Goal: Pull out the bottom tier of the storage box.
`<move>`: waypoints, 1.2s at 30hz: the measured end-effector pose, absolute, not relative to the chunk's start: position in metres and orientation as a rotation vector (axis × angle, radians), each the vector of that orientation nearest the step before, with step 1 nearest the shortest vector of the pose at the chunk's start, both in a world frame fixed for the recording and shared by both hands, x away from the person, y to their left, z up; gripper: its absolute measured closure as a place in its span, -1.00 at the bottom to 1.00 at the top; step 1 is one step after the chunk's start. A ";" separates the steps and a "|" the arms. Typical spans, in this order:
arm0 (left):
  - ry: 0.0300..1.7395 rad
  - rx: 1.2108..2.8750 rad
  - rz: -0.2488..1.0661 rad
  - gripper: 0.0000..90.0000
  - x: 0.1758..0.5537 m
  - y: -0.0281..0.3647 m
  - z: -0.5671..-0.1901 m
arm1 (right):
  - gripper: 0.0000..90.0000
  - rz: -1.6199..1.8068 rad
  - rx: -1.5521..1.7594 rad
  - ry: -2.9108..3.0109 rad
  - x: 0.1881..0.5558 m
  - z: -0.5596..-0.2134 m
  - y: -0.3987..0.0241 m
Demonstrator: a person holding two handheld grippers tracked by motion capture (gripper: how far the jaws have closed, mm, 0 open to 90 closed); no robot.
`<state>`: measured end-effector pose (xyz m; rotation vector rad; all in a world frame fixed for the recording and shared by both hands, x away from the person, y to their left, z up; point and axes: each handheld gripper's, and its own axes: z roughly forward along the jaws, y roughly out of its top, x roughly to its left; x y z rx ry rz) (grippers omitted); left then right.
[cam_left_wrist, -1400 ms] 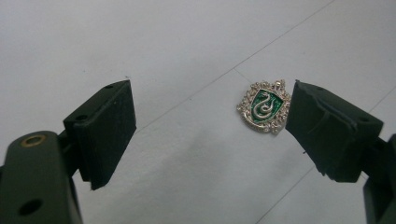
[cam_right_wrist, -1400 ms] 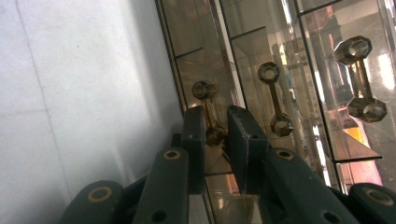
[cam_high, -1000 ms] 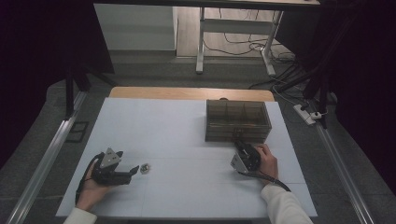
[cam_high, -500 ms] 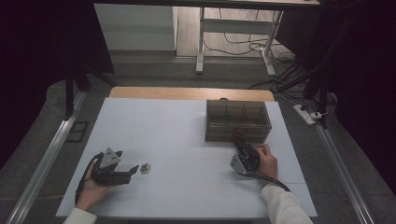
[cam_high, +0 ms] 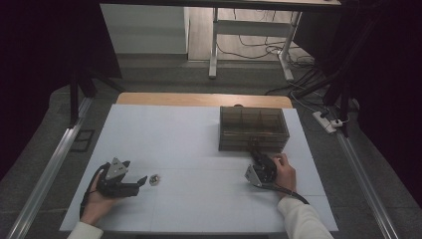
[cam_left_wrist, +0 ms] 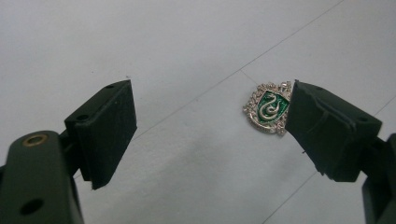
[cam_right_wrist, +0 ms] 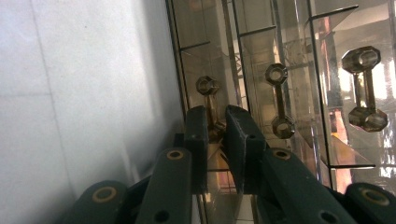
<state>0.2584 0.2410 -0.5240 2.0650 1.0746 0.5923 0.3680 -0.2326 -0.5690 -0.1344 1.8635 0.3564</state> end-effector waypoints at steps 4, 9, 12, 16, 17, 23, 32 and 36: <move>1.075 2.066 0.593 -0.65 0.258 0.241 -0.524 | 0.75 0.351 -0.132 1.866 0.368 -0.569 -0.233; 1.075 2.067 0.593 -0.65 0.258 0.241 -0.524 | 0.75 0.349 -0.132 1.864 0.368 -0.569 -0.233; 1.076 2.066 0.593 -0.65 0.258 0.241 -0.524 | 0.76 0.349 -0.129 1.863 0.368 -0.569 -0.233; 1.076 2.069 0.594 -0.65 0.259 0.241 -0.525 | 0.77 0.355 -0.123 1.865 0.368 -0.569 -0.233; 1.076 2.069 0.594 -0.65 0.259 0.241 -0.525 | 0.77 0.357 -0.122 1.866 0.367 -0.568 -0.233; 1.073 2.073 0.594 -0.65 0.259 0.240 -0.524 | 0.78 0.360 -0.128 1.858 0.367 -0.569 -0.234; 1.075 2.064 0.599 -0.65 0.259 0.241 -0.524 | 0.78 0.359 -0.139 1.853 0.365 -0.569 -0.235; 1.076 2.064 0.602 -0.65 0.258 0.241 -0.524 | 0.78 0.359 -0.140 1.850 0.364 -0.569 -0.235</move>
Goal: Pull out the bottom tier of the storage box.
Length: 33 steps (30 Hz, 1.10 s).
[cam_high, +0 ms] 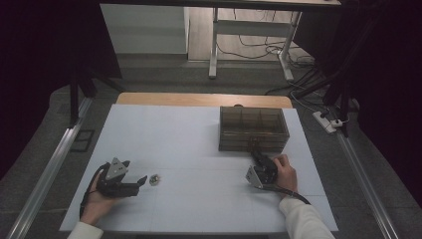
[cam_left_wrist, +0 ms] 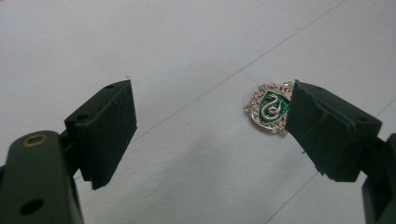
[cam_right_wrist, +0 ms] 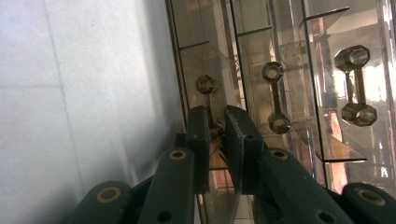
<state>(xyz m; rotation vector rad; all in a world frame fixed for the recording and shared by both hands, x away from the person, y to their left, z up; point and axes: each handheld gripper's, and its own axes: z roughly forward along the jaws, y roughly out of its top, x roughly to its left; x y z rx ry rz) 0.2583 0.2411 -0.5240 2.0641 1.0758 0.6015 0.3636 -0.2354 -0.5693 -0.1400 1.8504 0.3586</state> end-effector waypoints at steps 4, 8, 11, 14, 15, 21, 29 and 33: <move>1.080 2.062 0.607 -0.65 0.258 0.242 -0.524 | 0.78 0.364 -0.146 1.841 0.363 -0.569 -0.235; 1.083 2.056 0.610 -0.65 0.258 0.243 -0.523 | 0.78 0.367 -0.150 1.842 0.362 -0.570 -0.235; 1.086 2.054 0.611 -0.65 0.258 0.243 -0.523 | 0.78 0.360 -0.150 1.841 0.361 -0.570 -0.235; 1.086 2.055 0.611 -0.65 0.258 0.243 -0.524 | 0.78 0.360 -0.150 1.840 0.361 -0.569 -0.235; 1.086 2.053 0.612 -0.65 0.258 0.243 -0.524 | 0.78 0.363 -0.149 1.839 0.360 -0.569 -0.235; 1.084 2.052 0.614 -0.65 0.258 0.243 -0.523 | 0.78 0.350 -0.151 1.844 0.358 -0.569 -0.235; 1.084 2.051 0.616 -0.65 0.258 0.243 -0.523 | 0.78 0.360 -0.153 1.840 0.357 -0.569 -0.235; 1.085 2.050 0.619 -0.65 0.257 0.243 -0.523 | 0.78 0.361 -0.156 1.840 0.355 -0.568 -0.235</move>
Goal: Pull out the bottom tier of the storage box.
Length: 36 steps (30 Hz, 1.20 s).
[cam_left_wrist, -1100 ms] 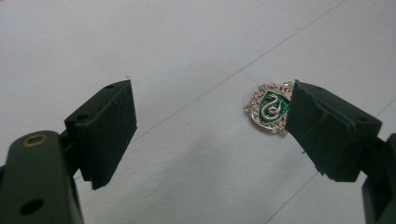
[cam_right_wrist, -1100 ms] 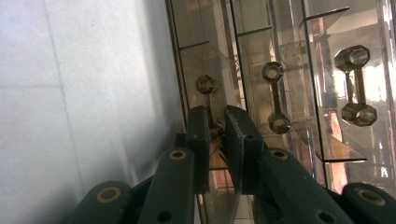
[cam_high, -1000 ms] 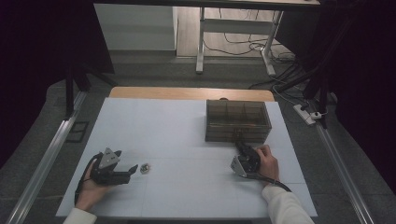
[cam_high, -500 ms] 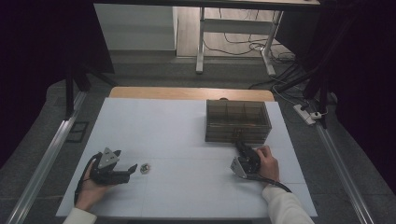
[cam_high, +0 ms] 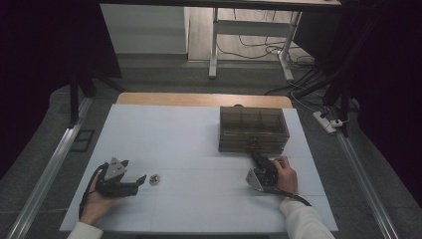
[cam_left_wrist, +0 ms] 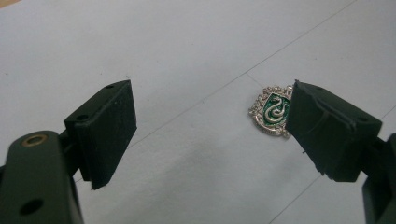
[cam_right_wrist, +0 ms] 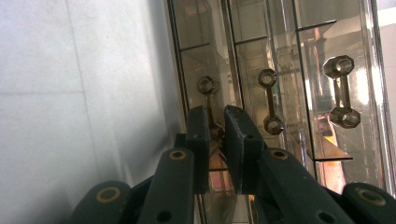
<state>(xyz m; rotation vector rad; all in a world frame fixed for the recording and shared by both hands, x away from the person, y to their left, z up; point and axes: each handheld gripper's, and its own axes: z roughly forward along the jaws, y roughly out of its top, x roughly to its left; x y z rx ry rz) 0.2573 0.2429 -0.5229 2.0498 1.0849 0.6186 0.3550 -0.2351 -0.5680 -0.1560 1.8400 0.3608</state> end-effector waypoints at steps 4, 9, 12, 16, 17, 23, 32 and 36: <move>1.086 2.048 0.622 -0.65 0.257 0.243 -0.523 | 0.77 0.365 -0.154 1.840 0.352 -0.566 -0.236; 1.086 2.049 0.624 -0.65 0.257 0.243 -0.522 | 0.75 0.367 -0.160 1.846 0.349 -0.566 -0.236; 1.086 2.048 0.623 -0.66 0.257 0.243 -0.522 | 0.76 0.386 -0.164 1.838 0.347 -0.566 -0.235; 1.087 2.035 0.611 -0.66 0.257 0.244 -0.522 | 0.72 0.387 -0.155 1.851 0.347 -0.565 -0.235; 1.087 2.032 0.614 -0.66 0.257 0.244 -0.522 | 0.69 0.391 -0.147 1.850 0.347 -0.565 -0.235; 1.089 2.030 0.616 -0.66 0.256 0.245 -0.522 | 0.49 0.429 -0.088 1.901 0.346 -0.562 -0.236; 1.084 2.037 0.617 -0.66 0.257 0.244 -0.522 | 0.37 0.490 -0.001 1.923 0.347 -0.555 -0.239; 1.084 2.036 0.614 -0.66 0.257 0.244 -0.522 | 0.35 0.524 0.035 1.936 0.347 -0.552 -0.240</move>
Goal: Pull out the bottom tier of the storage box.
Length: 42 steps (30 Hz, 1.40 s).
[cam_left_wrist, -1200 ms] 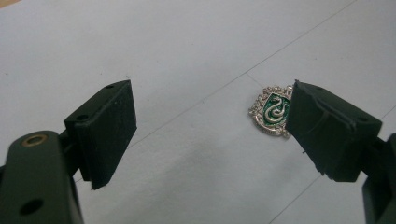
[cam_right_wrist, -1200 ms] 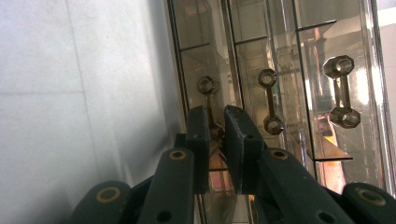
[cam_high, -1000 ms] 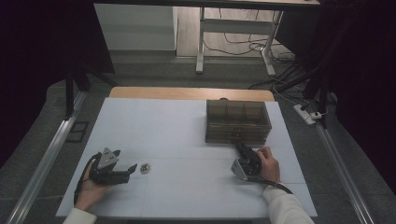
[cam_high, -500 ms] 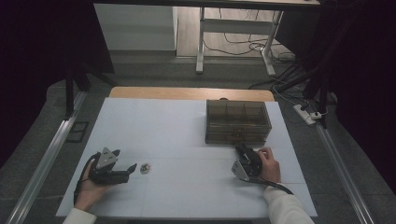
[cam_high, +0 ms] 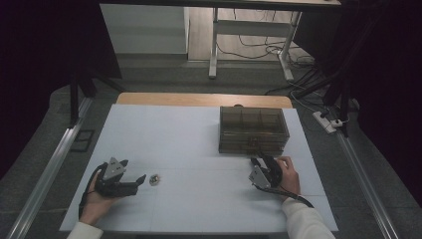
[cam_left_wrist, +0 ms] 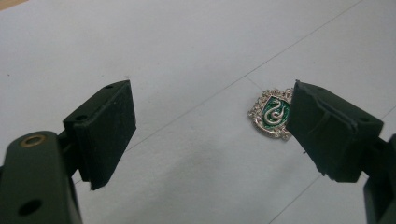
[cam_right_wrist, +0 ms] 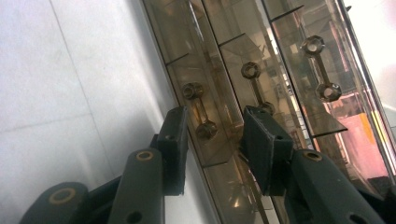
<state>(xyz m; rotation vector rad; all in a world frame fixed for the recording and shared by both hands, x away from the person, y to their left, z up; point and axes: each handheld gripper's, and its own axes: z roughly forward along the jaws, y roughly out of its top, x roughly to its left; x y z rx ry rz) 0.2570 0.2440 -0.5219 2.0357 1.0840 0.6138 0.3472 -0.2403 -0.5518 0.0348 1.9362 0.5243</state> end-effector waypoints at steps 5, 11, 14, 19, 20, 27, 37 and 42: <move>1.061 2.042 0.604 -0.67 0.257 0.241 -0.521 | 0.28 0.567 0.060 1.963 0.345 -0.549 -0.238; 1.057 2.044 0.597 -0.68 0.258 0.241 -0.521 | 0.27 0.618 0.124 2.015 0.345 -0.542 -0.242; 1.052 2.056 0.594 -0.68 0.257 0.240 -0.522 | 0.26 0.660 0.156 2.042 0.344 -0.538 -0.242; 1.055 2.060 0.590 -0.69 0.258 0.240 -0.522 | 0.21 0.718 0.220 2.100 0.344 -0.536 -0.243; 1.056 2.059 0.589 -0.69 0.258 0.239 -0.522 | 0.21 0.726 0.230 2.113 0.344 -0.536 -0.243; 1.058 2.064 0.592 -0.68 0.258 0.239 -0.523 | 0.18 0.771 0.266 2.143 0.345 -0.534 -0.244; 1.056 2.065 0.591 -0.69 0.259 0.239 -0.523 | 0.17 0.819 0.309 2.163 0.345 -0.531 -0.245; 1.052 2.066 0.590 -0.69 0.259 0.238 -0.522 | 0.17 0.849 0.330 2.169 0.345 -0.529 -0.246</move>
